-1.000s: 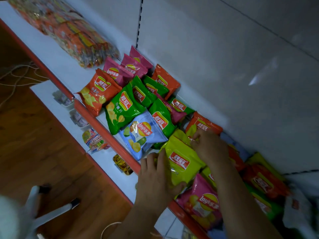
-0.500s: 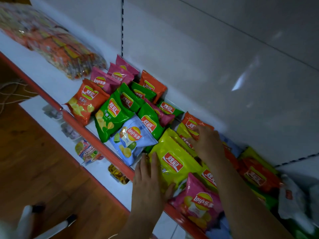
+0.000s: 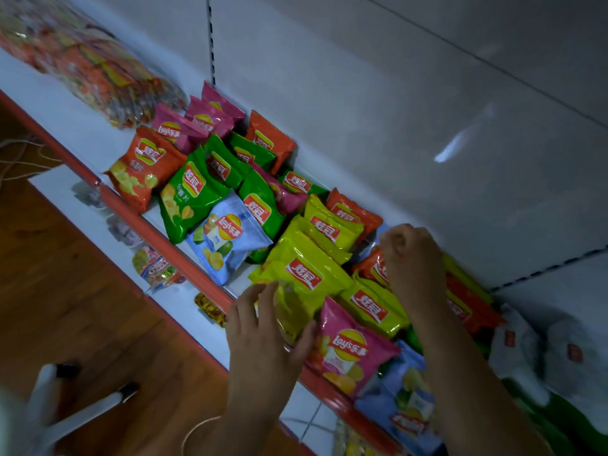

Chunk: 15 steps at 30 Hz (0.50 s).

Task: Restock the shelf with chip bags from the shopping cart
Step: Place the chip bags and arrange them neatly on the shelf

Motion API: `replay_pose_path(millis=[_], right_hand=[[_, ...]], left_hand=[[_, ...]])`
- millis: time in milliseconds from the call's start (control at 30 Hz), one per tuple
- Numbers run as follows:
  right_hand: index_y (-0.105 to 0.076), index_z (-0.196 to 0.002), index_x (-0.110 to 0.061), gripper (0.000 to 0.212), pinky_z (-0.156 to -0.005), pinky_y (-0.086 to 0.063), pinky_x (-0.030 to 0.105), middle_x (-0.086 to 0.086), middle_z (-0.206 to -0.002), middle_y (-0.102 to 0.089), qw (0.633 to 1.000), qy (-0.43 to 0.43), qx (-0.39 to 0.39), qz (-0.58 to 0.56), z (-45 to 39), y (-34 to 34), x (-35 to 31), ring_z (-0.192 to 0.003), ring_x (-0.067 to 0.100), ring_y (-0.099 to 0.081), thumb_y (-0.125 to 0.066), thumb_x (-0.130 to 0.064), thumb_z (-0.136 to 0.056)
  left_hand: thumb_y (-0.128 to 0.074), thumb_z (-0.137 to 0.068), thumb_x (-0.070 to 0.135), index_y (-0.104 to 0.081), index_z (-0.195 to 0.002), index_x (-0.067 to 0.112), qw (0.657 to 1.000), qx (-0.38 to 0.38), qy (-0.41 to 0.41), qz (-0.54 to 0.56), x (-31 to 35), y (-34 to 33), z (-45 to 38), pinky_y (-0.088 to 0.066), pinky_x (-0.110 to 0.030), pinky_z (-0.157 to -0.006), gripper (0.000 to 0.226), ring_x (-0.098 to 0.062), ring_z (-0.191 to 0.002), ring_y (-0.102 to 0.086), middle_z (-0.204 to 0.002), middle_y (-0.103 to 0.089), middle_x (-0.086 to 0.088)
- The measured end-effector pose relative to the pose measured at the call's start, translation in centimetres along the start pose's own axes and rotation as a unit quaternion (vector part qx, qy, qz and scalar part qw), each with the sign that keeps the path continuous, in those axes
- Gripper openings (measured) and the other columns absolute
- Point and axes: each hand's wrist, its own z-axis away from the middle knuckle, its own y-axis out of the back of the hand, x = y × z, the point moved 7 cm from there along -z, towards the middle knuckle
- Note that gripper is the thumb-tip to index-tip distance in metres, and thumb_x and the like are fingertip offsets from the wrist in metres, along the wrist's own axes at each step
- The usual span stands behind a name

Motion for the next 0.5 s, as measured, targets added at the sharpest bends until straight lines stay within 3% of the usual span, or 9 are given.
replay_pose_path(millis=[67, 133, 200, 300, 367, 433, 500], right_hand=[[-0.068, -0.091, -0.015, 0.026, -0.074, -0.048, 0.035, 0.008, -0.091, -0.072, 0.993, -0.041, -0.109, 0.020, 2.4, -0.7, 2.1, -0.088, 0.029, -0.066, -0.056, -0.039, -0.091], [-0.067, -0.101, -0.017, 0.041, -0.080, -0.052, 0.036, 0.005, -0.099, -0.073, 0.972, -0.048, -0.227, 0.039, 5.0, -2.3, 3.3, -0.096, 0.026, -0.067, -0.057, -0.054, -0.085], [-0.062, -0.120, -0.018, 0.047, -0.089, -0.050, 0.033, 0.007, -0.116, -0.069, 0.952, -0.066, -0.296, 0.037, 6.5, -3.5, 4.3, -0.110, 0.028, -0.064, -0.067, -0.046, -0.082], [-0.062, -0.124, -0.016, 0.043, -0.083, -0.045, 0.026, 0.005, -0.117, -0.069, 0.967, -0.029, -0.254, -0.008, 6.1, -2.9, 3.9, -0.110, 0.025, -0.063, -0.071, -0.033, -0.085], [-0.059, -0.129, -0.016, 0.047, -0.095, -0.047, 0.033, 0.009, -0.125, -0.065, 0.978, 0.005, -0.210, -0.001, 5.4, -2.4, 3.9, -0.117, 0.028, -0.059, -0.068, -0.034, -0.087], [-0.055, -0.134, -0.014, 0.049, -0.103, -0.044, 0.037, 0.012, -0.132, -0.057, 0.980, -0.014, -0.199, -0.015, 5.3, -1.8, 4.7, -0.123, 0.029, -0.053, -0.064, -0.035, -0.090], [-0.056, -0.131, -0.010, 0.044, -0.098, -0.043, 0.035, 0.014, -0.128, -0.056, 0.985, -0.046, -0.163, -0.042, 5.2, 0.0, 5.7, -0.119, 0.028, -0.053, -0.059, -0.033, -0.093]], left_hand=[[-0.064, -0.080, 0.059, -0.052, -0.124, 0.021, 0.998, -0.002, -0.036, 0.049, 2.3, -0.4, 2.7, -0.050, -0.037, -0.092, 0.059, -0.016, -0.114, -0.046, -0.123, -0.046, -0.002], [-0.067, -0.073, 0.060, -0.053, -0.119, 0.022, 0.997, -0.042, -0.046, 0.049, 4.1, -2.6, 4.9, -0.051, -0.034, -0.090, 0.062, -0.018, -0.110, -0.047, -0.122, -0.045, -0.002], [-0.074, -0.064, 0.057, -0.050, -0.121, 0.021, 0.997, -0.073, -0.035, 0.009, 5.0, -5.0, 6.0, -0.052, -0.036, -0.092, 0.071, -0.024, -0.112, -0.048, -0.127, -0.042, -0.005], [-0.085, -0.060, 0.046, -0.047, -0.122, 0.020, 0.996, -0.086, -0.016, -0.010, 5.5, -6.7, 5.6, -0.052, -0.040, -0.095, 0.077, -0.030, -0.118, -0.047, -0.131, -0.039, -0.007], [-0.083, -0.067, 0.041, -0.049, -0.124, 0.018, 0.996, -0.090, -0.022, 0.003, 5.8, -7.2, 4.9, -0.052, -0.041, -0.097, 0.070, -0.031, -0.124, -0.043, -0.135, -0.034, -0.005], [-0.078, -0.074, 0.044, -0.047, -0.129, 0.018, 0.995, -0.100, -0.016, 0.010, 5.9, -7.4, 4.6, -0.053, -0.037, -0.096, 0.069, -0.028, -0.130, -0.038, -0.140, -0.028, -0.004], [-0.078, -0.076, 0.047, -0.047, -0.130, 0.018, 0.997, -0.074, -0.012, 0.008, 6.1, -6.7, 5.0, -0.050, -0.034, -0.095, 0.069, -0.027, -0.131, -0.037, -0.142, -0.030, -0.007]])
